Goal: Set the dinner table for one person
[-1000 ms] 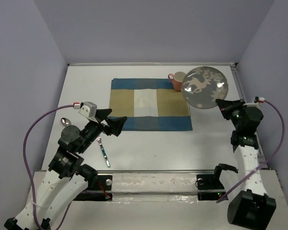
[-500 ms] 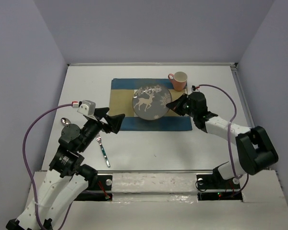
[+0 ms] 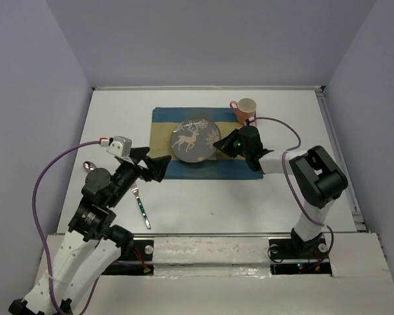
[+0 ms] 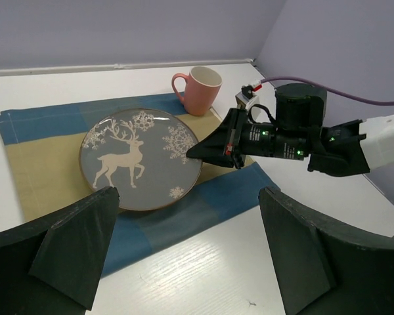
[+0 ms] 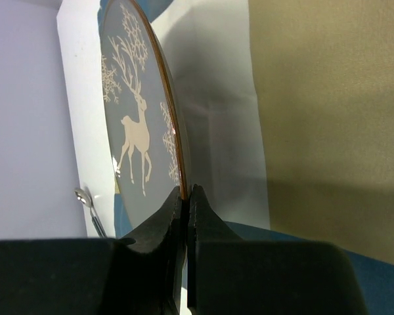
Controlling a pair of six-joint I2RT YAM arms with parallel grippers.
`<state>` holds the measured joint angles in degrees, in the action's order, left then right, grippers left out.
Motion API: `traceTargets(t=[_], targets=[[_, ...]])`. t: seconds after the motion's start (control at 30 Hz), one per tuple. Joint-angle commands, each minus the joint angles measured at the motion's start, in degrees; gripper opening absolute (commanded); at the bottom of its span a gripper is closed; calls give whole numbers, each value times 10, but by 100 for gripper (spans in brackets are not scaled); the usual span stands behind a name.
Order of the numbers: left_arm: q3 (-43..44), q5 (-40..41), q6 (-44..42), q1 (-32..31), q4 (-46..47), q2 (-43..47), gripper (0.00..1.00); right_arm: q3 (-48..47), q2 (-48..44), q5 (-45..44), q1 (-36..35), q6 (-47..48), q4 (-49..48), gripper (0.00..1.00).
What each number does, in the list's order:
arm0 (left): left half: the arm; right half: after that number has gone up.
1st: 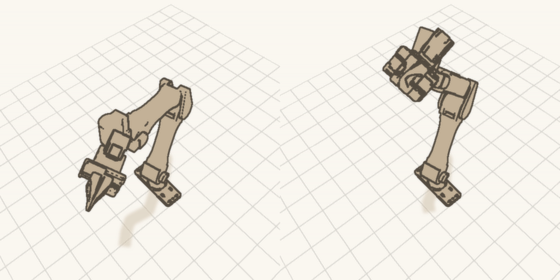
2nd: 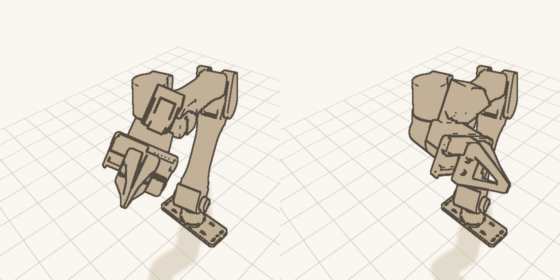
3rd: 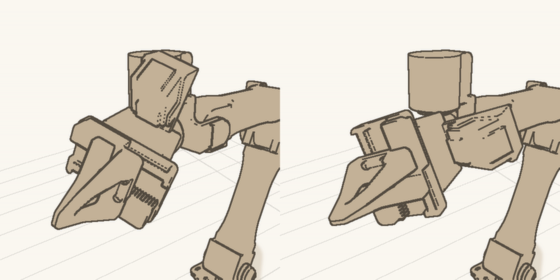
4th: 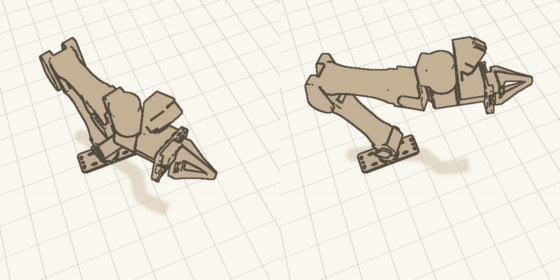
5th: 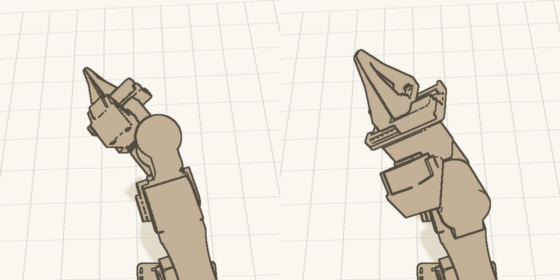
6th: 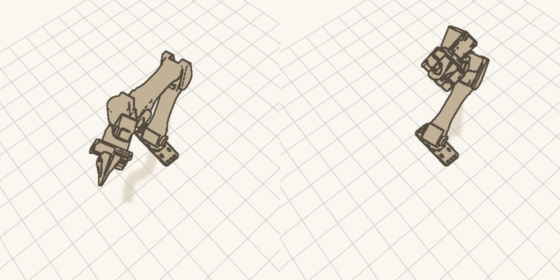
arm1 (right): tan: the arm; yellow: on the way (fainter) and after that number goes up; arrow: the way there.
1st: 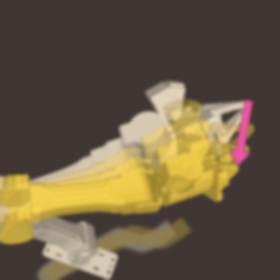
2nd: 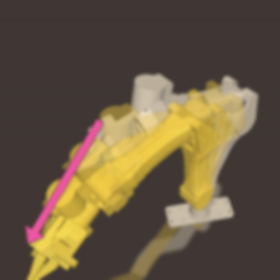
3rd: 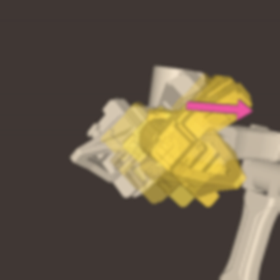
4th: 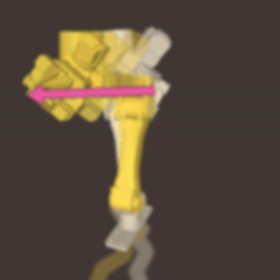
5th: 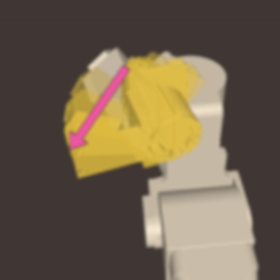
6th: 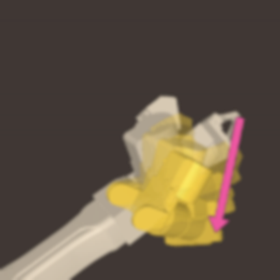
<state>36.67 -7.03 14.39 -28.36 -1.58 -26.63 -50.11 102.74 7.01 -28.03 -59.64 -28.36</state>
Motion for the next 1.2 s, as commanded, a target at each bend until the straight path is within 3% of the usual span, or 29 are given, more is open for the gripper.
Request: traceTargets(t=[0.0,0.27,0.6,0.67,0.7,0.77,0.97,1.17], targets=[[12,-11,-6,5,22,-7,99,-44,-1,6,-7,-47,-156,0],[12,-14,-4,6,24,-10,99,-50,44,20,-7,-71,-187,0],[11,-16,-4,7,25,-8,99,-49,66,-8,-19,-84,-154,1],[10,-16,-4,7,25,-7,99,-42,68,-9,-19,-88,-145,9],[10,-16,-4,8,25,-6,99,-35,69,-9,-19,-94,-153,22],[10,-16,-4,8,25,-6,99,-23,69,-11,-19,-94,-140,35],[11,-12,-4,10,23,-4,99,2,42,-26,-24,-74,-99,60],[14,13,-2,22,17,-6,99,17,-37,-58,-24,-5,27,79]])
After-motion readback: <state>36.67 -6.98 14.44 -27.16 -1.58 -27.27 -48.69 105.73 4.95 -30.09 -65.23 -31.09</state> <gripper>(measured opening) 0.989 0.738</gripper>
